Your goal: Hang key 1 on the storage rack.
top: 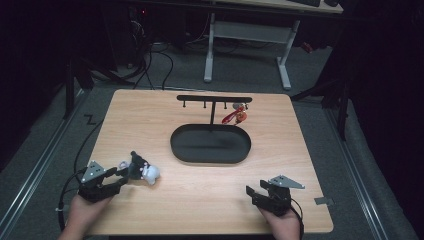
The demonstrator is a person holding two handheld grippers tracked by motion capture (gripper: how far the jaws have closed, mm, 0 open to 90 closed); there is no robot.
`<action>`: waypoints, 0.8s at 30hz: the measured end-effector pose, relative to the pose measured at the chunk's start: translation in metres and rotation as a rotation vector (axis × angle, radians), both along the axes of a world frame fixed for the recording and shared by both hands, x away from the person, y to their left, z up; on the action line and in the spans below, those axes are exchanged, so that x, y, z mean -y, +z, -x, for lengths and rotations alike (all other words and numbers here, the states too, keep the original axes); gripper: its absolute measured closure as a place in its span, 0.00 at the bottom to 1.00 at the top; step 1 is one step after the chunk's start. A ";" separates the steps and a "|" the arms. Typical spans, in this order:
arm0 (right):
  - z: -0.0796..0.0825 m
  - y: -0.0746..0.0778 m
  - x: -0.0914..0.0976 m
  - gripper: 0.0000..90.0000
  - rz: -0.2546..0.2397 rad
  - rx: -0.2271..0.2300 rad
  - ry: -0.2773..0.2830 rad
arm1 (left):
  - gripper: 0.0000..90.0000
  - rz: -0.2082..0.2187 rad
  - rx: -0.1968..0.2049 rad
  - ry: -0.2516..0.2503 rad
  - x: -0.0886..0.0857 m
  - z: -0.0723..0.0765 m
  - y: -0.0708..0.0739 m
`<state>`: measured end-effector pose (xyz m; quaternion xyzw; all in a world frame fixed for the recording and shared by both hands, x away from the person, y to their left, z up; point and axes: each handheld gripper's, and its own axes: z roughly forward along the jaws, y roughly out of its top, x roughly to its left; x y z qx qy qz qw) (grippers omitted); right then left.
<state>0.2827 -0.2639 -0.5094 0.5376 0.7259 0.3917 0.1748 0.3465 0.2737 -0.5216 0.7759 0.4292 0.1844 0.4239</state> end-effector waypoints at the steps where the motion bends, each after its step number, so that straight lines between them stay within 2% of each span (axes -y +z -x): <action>1: 0.000 0.000 -0.001 0.40 -0.001 -0.005 -0.004 | 0.54 0.007 -0.008 0.007 -0.001 -0.002 0.000; 2: 0.002 0.000 0.000 0.41 -0.002 -0.007 -0.005 | 0.62 0.019 -0.021 0.013 -0.002 -0.004 -0.001; 3: 0.002 0.000 0.000 0.41 -0.002 -0.007 -0.005 | 0.62 0.022 -0.029 0.015 -0.003 -0.005 -0.001; 4: 0.002 0.000 0.001 0.41 -0.013 -0.009 -0.010 | 0.68 0.042 -0.046 0.008 -0.005 -0.007 -0.003; 6: 0.003 -0.001 0.003 0.41 -0.023 -0.018 -0.020 | 0.83 0.042 -0.053 0.006 -0.006 -0.008 -0.003; 7: 0.003 -0.001 0.003 0.41 -0.023 -0.018 -0.020 | 0.83 0.046 -0.056 0.005 -0.005 -0.008 -0.003; 9: 0.004 -0.001 0.005 0.41 -0.032 -0.017 -0.033 | 0.91 0.036 -0.061 -0.014 -0.001 -0.008 -0.003; 10: 0.004 -0.001 0.005 0.41 -0.032 -0.017 -0.033 | 0.92 0.036 -0.061 -0.014 -0.001 -0.008 -0.003; 12: 0.005 0.000 0.006 0.41 -0.040 -0.017 -0.043 | 0.92 0.015 -0.040 -0.031 0.005 -0.006 -0.002; 13: 0.005 0.000 0.008 0.41 -0.043 -0.013 -0.045 | 0.93 0.007 -0.017 -0.054 0.012 -0.002 0.001; 14: 0.005 0.001 0.008 0.41 -0.044 -0.013 -0.049 | 0.94 0.007 -0.017 -0.054 0.012 -0.002 0.001; 18: 0.005 0.002 0.010 0.41 -0.055 -0.009 -0.055 | 0.94 0.004 0.014 -0.114 0.042 0.007 0.006; 19: 0.005 0.002 0.011 0.41 -0.057 -0.007 -0.056 | 0.94 -0.001 0.018 -0.137 0.053 0.010 0.007; 20: 0.005 0.002 0.011 0.41 -0.059 -0.005 -0.056 | 0.94 -0.005 0.025 -0.176 0.072 0.014 0.008; 21: 0.005 0.002 0.011 0.41 -0.059 -0.005 -0.056 | 0.94 -0.005 0.025 -0.176 0.072 0.014 0.008; 24: 0.006 0.003 0.014 0.42 -0.062 0.001 -0.052 | 0.95 0.010 0.022 -0.228 0.100 0.020 0.010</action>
